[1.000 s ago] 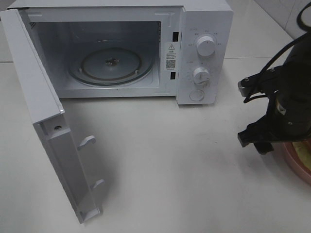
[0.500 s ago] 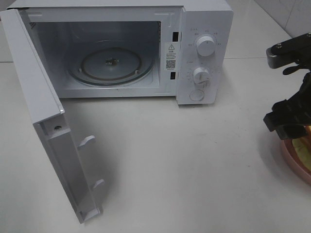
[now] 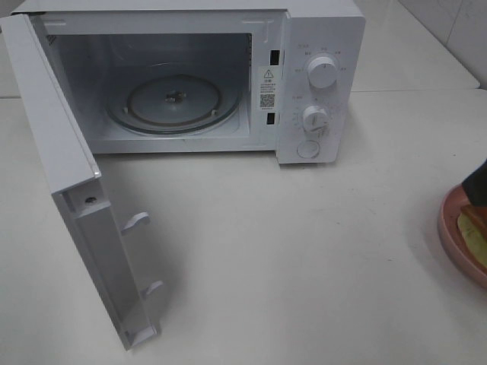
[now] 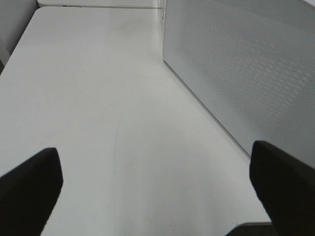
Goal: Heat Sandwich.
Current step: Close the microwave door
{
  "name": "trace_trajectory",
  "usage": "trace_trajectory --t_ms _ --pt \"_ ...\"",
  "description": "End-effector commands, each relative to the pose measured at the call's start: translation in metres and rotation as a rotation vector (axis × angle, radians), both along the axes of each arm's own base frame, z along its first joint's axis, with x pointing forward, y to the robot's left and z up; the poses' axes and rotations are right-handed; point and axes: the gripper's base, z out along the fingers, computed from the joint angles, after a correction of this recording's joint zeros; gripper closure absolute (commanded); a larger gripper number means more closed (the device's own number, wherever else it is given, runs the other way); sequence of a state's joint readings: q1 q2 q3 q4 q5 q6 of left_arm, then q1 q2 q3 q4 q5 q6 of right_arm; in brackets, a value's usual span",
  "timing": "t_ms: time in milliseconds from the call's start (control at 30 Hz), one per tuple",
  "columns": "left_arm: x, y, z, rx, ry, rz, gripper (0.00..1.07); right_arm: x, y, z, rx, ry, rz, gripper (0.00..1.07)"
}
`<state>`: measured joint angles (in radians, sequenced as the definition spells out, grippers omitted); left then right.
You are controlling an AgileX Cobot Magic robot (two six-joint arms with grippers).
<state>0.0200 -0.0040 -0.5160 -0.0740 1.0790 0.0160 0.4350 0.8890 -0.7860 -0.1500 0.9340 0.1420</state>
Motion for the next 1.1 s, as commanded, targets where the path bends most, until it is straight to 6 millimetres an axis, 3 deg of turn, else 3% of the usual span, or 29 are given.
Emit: trace_trajectory --t_ms 33,300,533,833,1100 --pt "-0.003 -0.001 0.0 -0.008 -0.028 -0.003 0.09 -0.019 -0.009 0.009 0.009 -0.032 0.007 0.32" --pt "-0.003 -0.001 0.0 -0.008 -0.028 -0.003 0.09 -0.056 -0.027 0.026 0.074 -0.175 -0.003 0.32" --pt "-0.003 -0.001 0.0 -0.008 -0.028 -0.003 0.09 -0.09 -0.043 0.001 0.112 -0.242 -0.028 0.32" --pt "-0.003 -0.001 0.0 -0.008 -0.028 -0.003 0.09 -0.116 -0.058 -0.016 0.121 -0.351 -0.192 0.32" --pt "-0.003 -0.001 0.0 -0.008 -0.028 -0.003 0.09 -0.131 -0.06 -0.031 0.151 -0.426 -0.29 0.32"
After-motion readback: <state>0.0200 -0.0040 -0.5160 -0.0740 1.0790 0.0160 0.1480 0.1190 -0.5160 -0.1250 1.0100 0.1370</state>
